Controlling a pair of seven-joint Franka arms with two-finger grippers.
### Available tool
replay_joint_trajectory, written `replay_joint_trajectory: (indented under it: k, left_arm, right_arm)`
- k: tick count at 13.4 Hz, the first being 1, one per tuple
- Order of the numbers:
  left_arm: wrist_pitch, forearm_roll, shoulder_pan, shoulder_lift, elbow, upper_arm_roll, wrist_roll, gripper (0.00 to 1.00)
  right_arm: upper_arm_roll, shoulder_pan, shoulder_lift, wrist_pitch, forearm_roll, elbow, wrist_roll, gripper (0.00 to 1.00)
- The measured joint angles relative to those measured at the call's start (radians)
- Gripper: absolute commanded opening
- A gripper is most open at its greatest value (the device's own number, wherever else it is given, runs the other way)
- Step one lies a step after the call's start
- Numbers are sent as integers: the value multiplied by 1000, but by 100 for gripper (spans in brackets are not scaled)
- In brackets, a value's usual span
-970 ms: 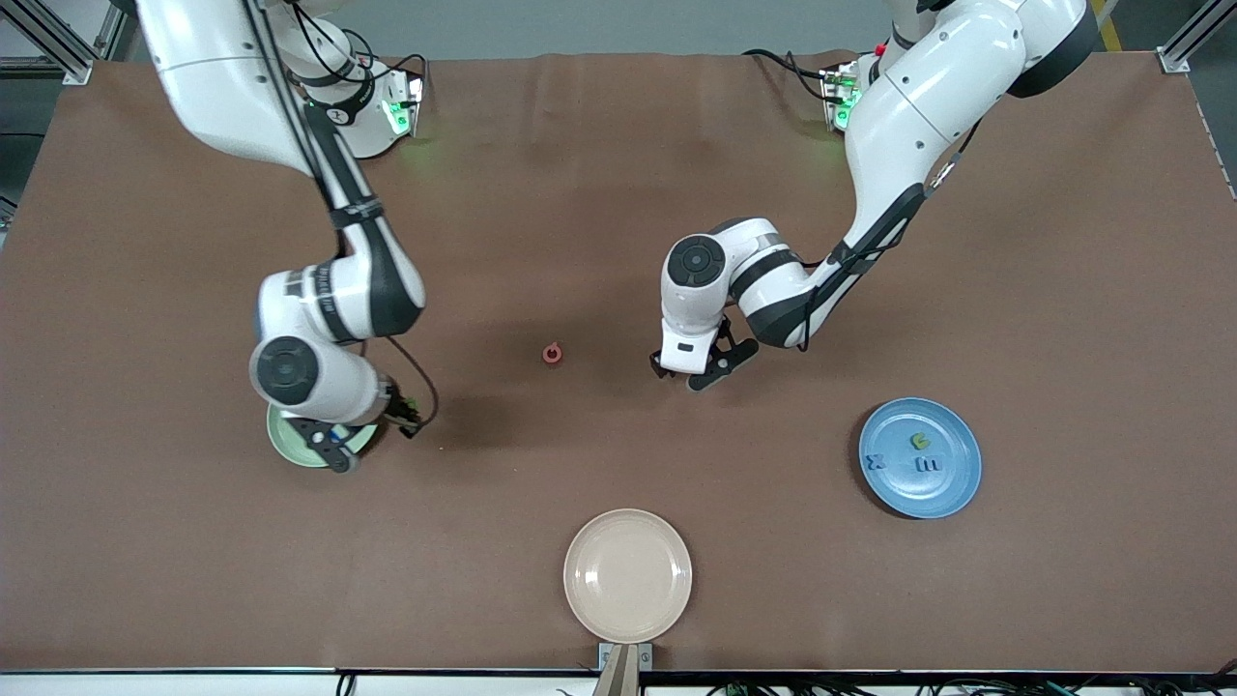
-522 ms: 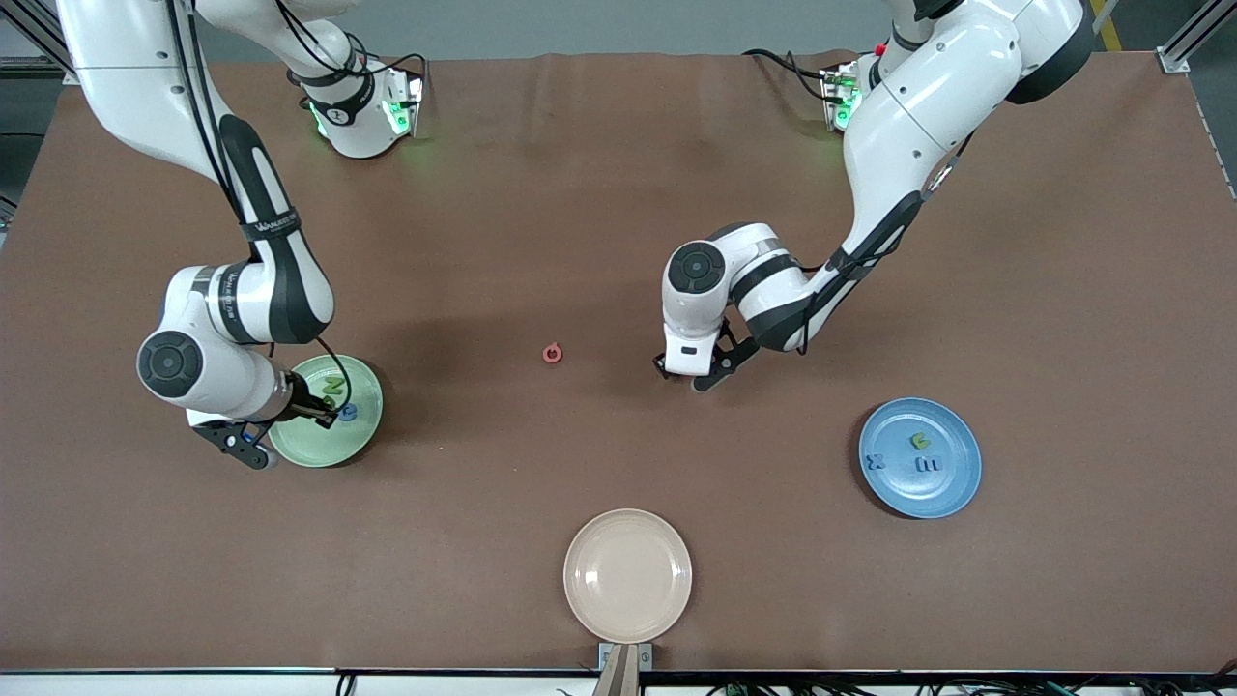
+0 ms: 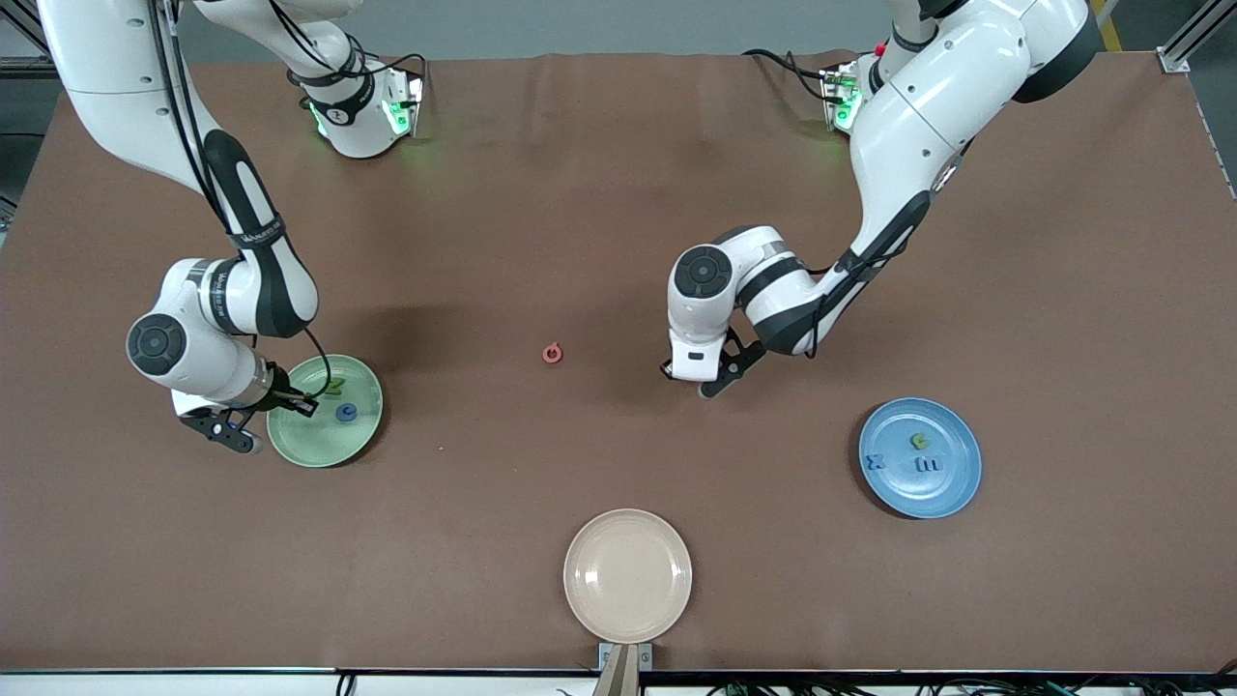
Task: Sort upper and lower case letters into plates
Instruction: 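Open the right gripper over the green plate while the left gripper grasps the d, then open the left gripper over the blue plate while the right gripper grasps the Q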
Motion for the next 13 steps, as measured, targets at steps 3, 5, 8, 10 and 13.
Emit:
replay_joint_trajectory:
  k: [3,5,8,10,13]
  left_arm:
    - [-19,0,74,-61,17,-3,31,0]
    - [-35,0,153,-109,17,-3,115,0]
    - [-45,0,275,-132,14,-3,267,1]
    - [-46,0,348,-132,9,-1,364,5]
    - [-46,0,442,-125,-1,1,465,16]
  right_arm:
    - [1,-2,3,-2,0,-19,-14,100]
    - [0,-5,3,-9,0,-20,-30,100]
    - [3,-5,-3,-65,0,10,-38,100]
    - [11,2,-23,-207,0,79,-7,100]
    - [23,70,-71,-308,1,132,155,100]
